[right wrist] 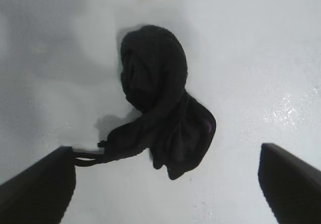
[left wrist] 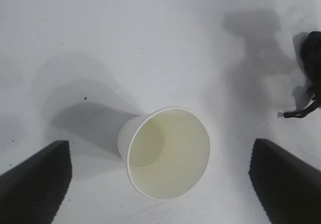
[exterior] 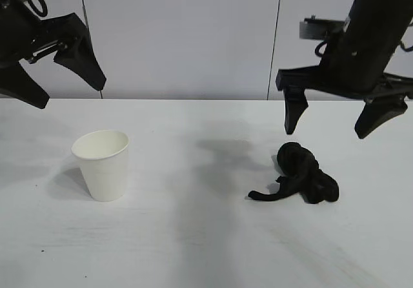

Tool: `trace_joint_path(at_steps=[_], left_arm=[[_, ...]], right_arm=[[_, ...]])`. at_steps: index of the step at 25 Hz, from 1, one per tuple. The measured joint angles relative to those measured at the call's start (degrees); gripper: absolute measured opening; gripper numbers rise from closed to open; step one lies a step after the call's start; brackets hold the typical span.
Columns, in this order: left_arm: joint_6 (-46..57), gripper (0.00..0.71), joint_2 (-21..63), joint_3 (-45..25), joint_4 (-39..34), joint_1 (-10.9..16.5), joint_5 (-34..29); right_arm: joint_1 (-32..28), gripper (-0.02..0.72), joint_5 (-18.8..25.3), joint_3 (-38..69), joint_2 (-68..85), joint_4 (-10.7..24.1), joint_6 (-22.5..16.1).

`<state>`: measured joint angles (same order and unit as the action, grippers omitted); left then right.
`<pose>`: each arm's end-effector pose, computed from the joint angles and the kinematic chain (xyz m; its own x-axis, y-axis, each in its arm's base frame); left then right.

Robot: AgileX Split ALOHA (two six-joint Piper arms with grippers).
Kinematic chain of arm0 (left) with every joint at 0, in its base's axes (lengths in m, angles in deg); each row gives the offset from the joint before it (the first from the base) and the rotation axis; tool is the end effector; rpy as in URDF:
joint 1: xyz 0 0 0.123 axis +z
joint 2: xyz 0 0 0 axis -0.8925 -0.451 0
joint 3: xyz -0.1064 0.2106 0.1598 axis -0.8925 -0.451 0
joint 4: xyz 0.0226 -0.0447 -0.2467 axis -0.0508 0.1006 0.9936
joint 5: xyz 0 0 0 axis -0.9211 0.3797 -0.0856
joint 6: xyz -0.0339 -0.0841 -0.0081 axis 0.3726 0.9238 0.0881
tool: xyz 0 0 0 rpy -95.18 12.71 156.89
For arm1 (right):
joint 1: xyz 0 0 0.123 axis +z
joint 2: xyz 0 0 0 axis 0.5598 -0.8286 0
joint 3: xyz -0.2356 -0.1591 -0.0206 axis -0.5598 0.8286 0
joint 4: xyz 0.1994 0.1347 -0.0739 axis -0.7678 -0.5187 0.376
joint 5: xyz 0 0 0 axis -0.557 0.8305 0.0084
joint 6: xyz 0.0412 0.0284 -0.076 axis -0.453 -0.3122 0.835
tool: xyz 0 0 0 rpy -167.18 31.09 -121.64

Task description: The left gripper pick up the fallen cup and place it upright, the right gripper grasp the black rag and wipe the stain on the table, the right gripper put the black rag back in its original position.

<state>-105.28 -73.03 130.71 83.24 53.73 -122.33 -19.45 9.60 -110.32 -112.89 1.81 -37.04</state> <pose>0.3481 -0.0921 0.2309 -0.8913 0.0908 -0.4442 0.2683 0.8954 -0.3554 0.3503 0.0898 0.2235 -0.9352 0.0246 -0.3533 -0.0039 0.9968 0.0797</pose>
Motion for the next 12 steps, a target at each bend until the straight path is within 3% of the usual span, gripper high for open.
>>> trace_joint_path(at_steps=[6,12], left_arm=[[0.0,0.694,0.0,0.0,-0.1,0.0,0.0],[0.0,0.694,0.0,0.0,-0.1,0.0,0.0]], right_arm=[[-5.2,0.694,0.6,0.1,1.8,-10.3,7.4],[-5.7,0.694,0.8,0.3,1.8,-12.2,9.8]])
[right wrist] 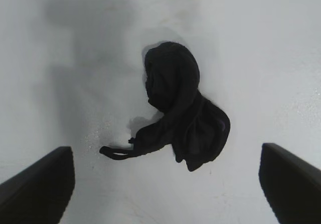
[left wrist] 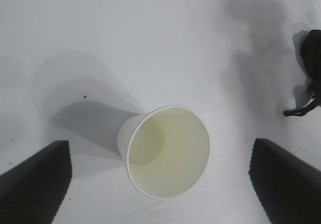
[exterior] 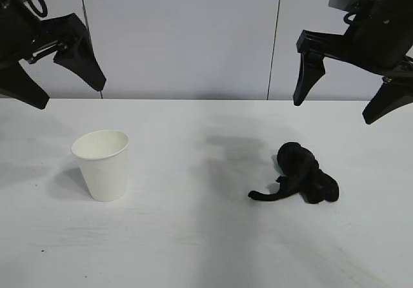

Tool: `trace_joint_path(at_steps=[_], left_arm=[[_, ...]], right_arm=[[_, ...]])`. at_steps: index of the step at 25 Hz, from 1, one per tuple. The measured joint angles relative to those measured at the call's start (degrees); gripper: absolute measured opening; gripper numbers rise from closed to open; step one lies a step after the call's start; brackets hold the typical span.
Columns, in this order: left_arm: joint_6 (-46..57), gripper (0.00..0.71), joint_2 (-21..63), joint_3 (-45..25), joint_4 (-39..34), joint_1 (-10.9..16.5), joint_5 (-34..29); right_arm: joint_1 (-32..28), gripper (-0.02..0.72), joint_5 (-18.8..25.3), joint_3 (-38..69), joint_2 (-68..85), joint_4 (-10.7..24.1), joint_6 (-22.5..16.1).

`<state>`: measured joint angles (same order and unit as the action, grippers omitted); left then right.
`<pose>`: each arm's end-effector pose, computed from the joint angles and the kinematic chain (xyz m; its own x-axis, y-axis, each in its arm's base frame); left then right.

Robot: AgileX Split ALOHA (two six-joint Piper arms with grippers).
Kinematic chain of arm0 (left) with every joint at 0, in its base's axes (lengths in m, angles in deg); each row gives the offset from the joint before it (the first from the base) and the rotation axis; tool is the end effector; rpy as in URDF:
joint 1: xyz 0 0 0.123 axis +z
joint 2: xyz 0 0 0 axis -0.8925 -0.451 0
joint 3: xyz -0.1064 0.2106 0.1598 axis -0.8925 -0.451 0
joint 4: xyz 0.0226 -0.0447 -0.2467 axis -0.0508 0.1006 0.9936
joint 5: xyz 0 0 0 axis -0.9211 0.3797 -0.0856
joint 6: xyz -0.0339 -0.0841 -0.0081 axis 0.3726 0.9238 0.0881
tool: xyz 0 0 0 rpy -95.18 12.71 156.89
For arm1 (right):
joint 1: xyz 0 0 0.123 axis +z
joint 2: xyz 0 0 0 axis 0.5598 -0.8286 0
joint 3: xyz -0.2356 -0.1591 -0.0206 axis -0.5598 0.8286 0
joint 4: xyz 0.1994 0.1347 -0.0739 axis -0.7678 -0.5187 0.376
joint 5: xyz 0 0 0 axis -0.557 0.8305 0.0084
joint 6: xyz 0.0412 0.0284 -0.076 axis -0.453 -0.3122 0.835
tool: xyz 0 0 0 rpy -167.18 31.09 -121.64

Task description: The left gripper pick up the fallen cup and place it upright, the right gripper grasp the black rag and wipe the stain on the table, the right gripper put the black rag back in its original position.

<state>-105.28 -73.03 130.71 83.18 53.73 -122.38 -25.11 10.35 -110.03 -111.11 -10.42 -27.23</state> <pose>0.3480 -0.0921 0.2308 -0.8915 0.0920 -0.4436 0.2689 0.8954 -0.3548 0.3506 0.0675 0.2339 -0.9352 0.0949 -0.3412 0.0217 0.9770 0.2122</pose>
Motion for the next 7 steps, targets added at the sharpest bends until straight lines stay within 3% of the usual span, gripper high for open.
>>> trace_joint_path(at_steps=[7], left_arm=[[0.0,0.694,0.0,0.0,0.0,0.0,0.0]], right_arm=[[0.0,0.694,-1.2,0.0,0.0,-0.1,0.0]])
